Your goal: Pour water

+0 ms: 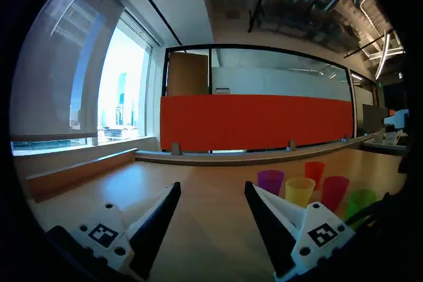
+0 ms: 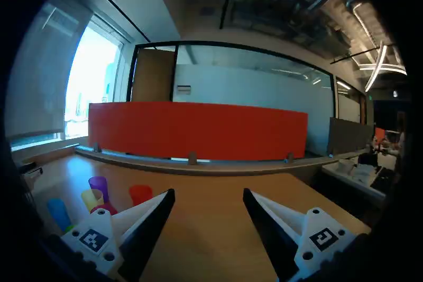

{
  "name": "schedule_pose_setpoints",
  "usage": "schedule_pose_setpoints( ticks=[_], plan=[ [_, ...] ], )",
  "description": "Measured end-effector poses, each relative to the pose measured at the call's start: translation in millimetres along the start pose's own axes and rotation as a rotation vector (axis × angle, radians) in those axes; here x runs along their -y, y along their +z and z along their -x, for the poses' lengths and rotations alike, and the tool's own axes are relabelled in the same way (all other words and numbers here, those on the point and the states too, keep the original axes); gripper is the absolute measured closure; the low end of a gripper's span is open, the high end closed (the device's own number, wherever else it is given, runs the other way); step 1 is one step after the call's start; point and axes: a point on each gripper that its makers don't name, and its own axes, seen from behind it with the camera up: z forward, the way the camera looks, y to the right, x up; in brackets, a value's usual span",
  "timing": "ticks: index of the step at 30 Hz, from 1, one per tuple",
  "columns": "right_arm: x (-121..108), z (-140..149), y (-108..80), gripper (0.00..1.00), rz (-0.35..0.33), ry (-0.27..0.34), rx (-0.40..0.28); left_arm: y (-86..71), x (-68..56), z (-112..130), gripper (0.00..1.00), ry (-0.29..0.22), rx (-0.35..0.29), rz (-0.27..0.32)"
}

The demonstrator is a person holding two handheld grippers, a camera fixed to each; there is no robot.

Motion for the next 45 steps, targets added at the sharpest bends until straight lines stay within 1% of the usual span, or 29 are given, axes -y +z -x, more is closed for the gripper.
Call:
schedule_pose_setpoints(
  ticks=[6,18,24,30,35,39,45],
  plan=[
    [-1,0,-2.1,0.0,-0.002,-0.001,-0.002,1.8,-1.6,7,0.11,0.001,0.032,0.008],
    [-4,-4,-7.3,0.0,-0.015,0.017,-0.021,4.5,-2.9,7,0.11,0.001,0.034,0.014],
    [-11,-4,-9.3,0.0,-0.007,0.011,-0.033,4.7,-2.9,7,0.1,0.002,0.034,0.014],
    [-13,-10,-9.2,0.0,-0.003,0.004,-0.063,4.9,-3.0,8,0.1,0.003,0.034,0.014],
    [-14,-7,-8.0,0.0,0.005,-0.005,-0.082,5.0,-2.8,8,0.1,0.002,0.034,0.014],
    [-12,-2,-6.8,0.0,-0.001,-0.01,-0.092,4.9,-2.7,8,0.1,0.003,0.034,0.014],
    [-10,2,-2.6,0.0,-0.004,0.019,-0.105,5.2,-3.0,8,0.09,0.003,0.034,0.014]
  ],
)
